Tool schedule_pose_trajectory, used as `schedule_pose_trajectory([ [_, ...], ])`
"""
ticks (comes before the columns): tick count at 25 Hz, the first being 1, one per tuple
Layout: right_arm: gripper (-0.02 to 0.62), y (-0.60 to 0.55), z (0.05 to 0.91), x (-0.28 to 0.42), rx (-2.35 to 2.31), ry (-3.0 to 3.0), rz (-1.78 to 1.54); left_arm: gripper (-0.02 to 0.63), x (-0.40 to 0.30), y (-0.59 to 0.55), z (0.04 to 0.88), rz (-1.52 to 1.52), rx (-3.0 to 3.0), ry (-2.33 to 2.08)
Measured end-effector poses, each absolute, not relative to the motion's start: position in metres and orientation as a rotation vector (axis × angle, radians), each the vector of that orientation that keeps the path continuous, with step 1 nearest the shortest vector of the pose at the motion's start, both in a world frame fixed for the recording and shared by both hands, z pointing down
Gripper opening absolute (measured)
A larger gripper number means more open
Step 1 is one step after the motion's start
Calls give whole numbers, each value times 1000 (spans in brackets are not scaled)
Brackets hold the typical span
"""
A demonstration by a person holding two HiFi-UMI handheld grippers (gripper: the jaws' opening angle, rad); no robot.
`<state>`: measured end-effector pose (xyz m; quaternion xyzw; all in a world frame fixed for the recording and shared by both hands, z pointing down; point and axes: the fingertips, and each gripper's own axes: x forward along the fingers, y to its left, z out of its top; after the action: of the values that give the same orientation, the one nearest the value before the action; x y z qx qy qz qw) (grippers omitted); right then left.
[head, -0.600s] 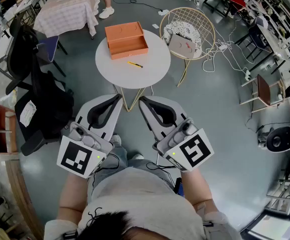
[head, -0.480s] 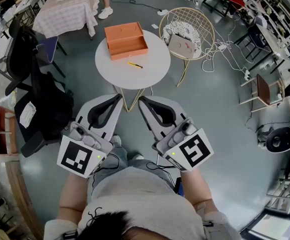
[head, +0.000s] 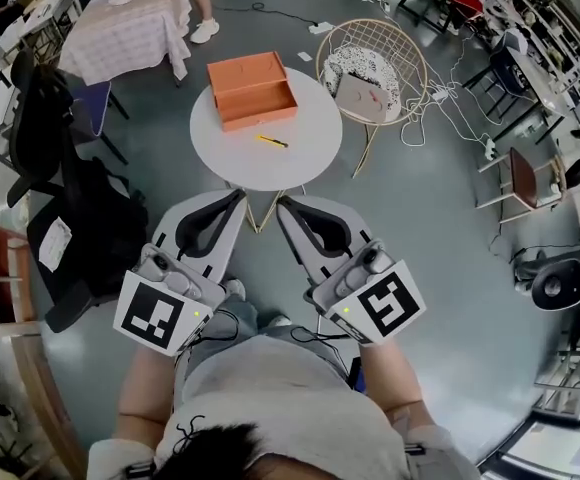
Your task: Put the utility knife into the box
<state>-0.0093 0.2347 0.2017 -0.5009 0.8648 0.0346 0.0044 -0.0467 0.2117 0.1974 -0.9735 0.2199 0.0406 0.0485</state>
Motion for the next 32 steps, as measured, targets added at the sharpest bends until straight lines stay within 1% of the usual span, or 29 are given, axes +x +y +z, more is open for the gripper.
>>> schedule_pose_trajectory([
  [6,8,200,212,-5,-1608,2678,26,9,-45,177,202,120,-2990,615],
  [16,8,136,221,-10,-1771,2632,12,9,-54,110,214,60,-3023,476],
  [21,8,111,227,-11,-1818,2624,-13,9,-54,77,218,108,-3038,443],
  [32,8,51,250,21,-1832,2649,-86,9,-30,21,233,77,-3060,480],
])
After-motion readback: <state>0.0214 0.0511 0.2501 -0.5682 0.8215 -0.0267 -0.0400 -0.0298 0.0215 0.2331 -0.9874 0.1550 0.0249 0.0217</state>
